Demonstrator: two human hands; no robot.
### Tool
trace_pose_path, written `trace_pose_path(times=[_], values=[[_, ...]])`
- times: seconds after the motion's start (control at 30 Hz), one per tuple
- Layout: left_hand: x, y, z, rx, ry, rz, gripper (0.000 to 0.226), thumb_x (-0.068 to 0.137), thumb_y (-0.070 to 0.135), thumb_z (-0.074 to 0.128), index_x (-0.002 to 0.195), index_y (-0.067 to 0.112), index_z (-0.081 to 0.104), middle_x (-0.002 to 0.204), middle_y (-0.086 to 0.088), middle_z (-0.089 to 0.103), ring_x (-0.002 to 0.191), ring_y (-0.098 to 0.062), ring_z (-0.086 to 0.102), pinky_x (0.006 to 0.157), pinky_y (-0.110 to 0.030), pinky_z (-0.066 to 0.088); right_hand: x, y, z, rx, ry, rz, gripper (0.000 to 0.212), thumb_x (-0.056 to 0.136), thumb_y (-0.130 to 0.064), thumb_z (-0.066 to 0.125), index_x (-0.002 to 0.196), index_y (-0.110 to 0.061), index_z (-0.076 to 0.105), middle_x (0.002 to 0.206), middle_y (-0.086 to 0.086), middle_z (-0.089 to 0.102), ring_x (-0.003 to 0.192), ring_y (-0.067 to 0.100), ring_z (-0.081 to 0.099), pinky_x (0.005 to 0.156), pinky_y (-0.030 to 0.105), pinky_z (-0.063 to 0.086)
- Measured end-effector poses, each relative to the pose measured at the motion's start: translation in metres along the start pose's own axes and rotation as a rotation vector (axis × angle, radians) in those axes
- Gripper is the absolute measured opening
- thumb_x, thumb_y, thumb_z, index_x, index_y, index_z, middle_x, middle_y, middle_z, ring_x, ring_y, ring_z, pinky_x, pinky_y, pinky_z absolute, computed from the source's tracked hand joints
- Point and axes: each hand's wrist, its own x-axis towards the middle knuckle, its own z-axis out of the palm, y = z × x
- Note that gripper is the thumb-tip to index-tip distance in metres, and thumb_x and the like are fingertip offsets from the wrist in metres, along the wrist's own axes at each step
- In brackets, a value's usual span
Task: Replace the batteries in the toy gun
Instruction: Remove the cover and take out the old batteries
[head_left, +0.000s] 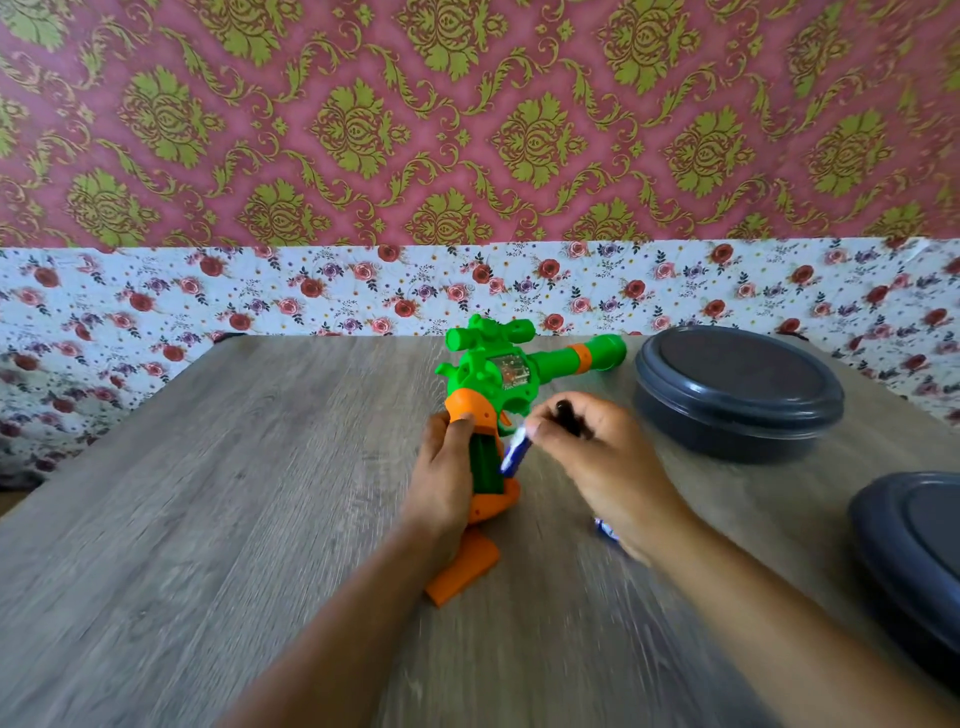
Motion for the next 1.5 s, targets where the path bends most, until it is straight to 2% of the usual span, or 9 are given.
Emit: trace_pose_path(times=[0.1,0.23,0.4,0.57,0.93,1.1,1.2,1.3,1.5], values=[[0.001,-0.002,0.001,0.061,0.027,0.046,0.02,0.098,0.031,0.038,0.088,0.021,0.052,0.09,-0.011,0.065,0.073,-0.018,0.065,0.058,-0.025,0.051,0.005,0.0,-0.035,-0.263,0.081,0.0,0.01,0.079,-0.014,0.063,0.071,-0.009,0.063,0.063,0.005,0.062,0.061,0.012,0.051,0.06,0.03,0.039],[0.003,-0.005,-0.001,0.257,0.046,0.174,0.03,0.099,0.032,0.038,0.102,0.011,0.058,0.089,-0.012,0.064,0.073,-0.019,0.057,0.064,-0.03,0.043,0.002,0.01,-0.069,-0.656,-0.044,0.089,0.015,0.074,-0.023,0.068,0.061,-0.021,0.062,0.058,-0.006,0.062,0.06,0.01,0.057,0.06,0.028,0.043],[0.003,-0.007,-0.01,0.526,0.039,0.306,0.034,0.097,0.033,0.042,0.089,0.003,0.057,0.067,-0.004,0.05,0.058,-0.014,0.043,0.051,-0.027,0.032,0.006,0.014,-0.088,-0.727,-0.135,0.179,0.02,0.074,-0.025,0.07,0.056,-0.02,0.062,0.049,-0.004,0.058,0.047,0.008,0.051,0.052,0.025,0.038],[0.003,-0.006,-0.016,0.656,0.043,0.227,0.042,0.094,0.029,0.05,0.057,0.014,0.038,0.049,0.0,0.032,0.046,-0.016,0.031,0.048,-0.029,0.022,0.005,0.03,-0.093,-0.804,-0.177,0.349,0.027,0.072,-0.024,0.07,0.058,-0.004,0.058,0.05,0.002,0.045,0.05,0.014,0.042,0.053,0.026,0.031],[-0.003,0.005,-0.016,1.02,0.09,0.174,0.037,0.086,0.039,0.06,0.059,0.014,0.052,0.052,-0.001,0.045,0.06,-0.024,0.046,0.044,-0.027,0.024,0.001,0.037,-0.082,-0.759,-0.179,0.395,0.038,0.072,-0.039,0.074,0.066,-0.004,0.061,0.059,0.005,0.058,0.061,0.02,0.055,0.057,0.029,0.035],[-0.008,0.007,-0.016,1.035,0.087,0.224,0.027,0.084,0.036,0.062,0.083,0.01,0.065,0.077,-0.007,0.065,0.08,-0.03,0.06,0.059,-0.029,0.039,-0.006,0.032,-0.082,-0.82,-0.186,0.358,0.028,0.085,-0.029,0.054,0.065,-0.009,0.052,0.07,0.007,0.061,0.072,0.026,0.059,0.058,0.032,0.04],[-0.011,0.007,-0.016,1.067,0.099,0.256,0.035,0.085,0.034,0.061,0.106,0.007,0.062,0.104,-0.015,0.065,0.1,-0.033,0.06,0.08,-0.036,0.046,-0.024,0.019,-0.081,-0.847,-0.182,0.178,0.02,0.09,-0.014,0.046,0.092,-0.004,0.064,0.096,0.014,0.065,0.091,0.028,0.059,0.076,0.038,0.046],[-0.021,0.009,-0.011,1.18,0.075,0.302,0.052,0.086,0.04,0.056,0.127,0.01,0.048,0.125,-0.016,0.05,0.117,-0.035,0.046,0.096,-0.04,0.038,-0.054,0.002,-0.075,-0.809,-0.229,-0.091,0.022,0.091,-0.014,0.053,0.108,-0.013,0.066,0.103,0.004,0.06,0.095,0.019,0.056,0.074,0.019,0.039],[-0.038,0.006,0.001,1.251,-0.31,0.603,0.091,0.061,0.079,0.043,0.136,0.028,0.039,0.137,-0.001,0.034,0.13,-0.024,0.028,0.108,-0.042,0.034,-0.09,0.003,-0.061,-0.843,-0.394,-0.169,0.025,0.085,-0.04,0.06,0.106,-0.027,0.062,0.1,-0.009,0.059,0.096,0.007,0.045,0.075,0.016,0.033]])
